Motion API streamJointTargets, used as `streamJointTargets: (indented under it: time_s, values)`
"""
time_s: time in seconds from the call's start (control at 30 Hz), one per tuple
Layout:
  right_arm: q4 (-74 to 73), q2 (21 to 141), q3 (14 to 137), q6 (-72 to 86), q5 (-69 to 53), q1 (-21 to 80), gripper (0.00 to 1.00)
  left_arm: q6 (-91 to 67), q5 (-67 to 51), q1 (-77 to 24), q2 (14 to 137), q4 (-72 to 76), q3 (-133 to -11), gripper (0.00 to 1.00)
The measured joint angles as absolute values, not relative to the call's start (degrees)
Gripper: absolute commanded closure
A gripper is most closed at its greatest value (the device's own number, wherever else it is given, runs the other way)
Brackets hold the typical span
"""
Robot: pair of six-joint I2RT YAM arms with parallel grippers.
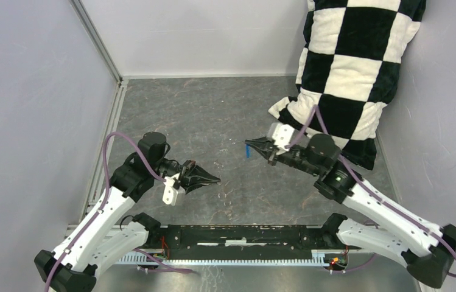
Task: Put the keys on the keyring
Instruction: Insert the key onto the keyring.
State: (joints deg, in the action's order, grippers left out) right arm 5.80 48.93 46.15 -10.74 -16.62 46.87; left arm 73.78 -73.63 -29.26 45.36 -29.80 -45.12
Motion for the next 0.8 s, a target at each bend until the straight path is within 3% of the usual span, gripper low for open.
streamJointTargets:
  time_s: [0.2, 0.43, 0.8]
  values:
    - [7.9, 55.4, 43.9, -15.4, -23.4, 46.9, 0.99, 72.1, -76.5, -29.3, 45.4, -29.9, -45.6, 0.98]
    - [12.5, 52.1, 42.9, -16.1, -30.7, 46.9, 0.99, 63.7, -78.3, -29.3, 45.3, -25.2, -45.8, 0.98]
    - [14.3, 49.0, 44.2, -20.3, -31.6, 46.9, 0.99, 56.8, -85.1, -29.4, 47.2, -18.0, -48.8, 0.98]
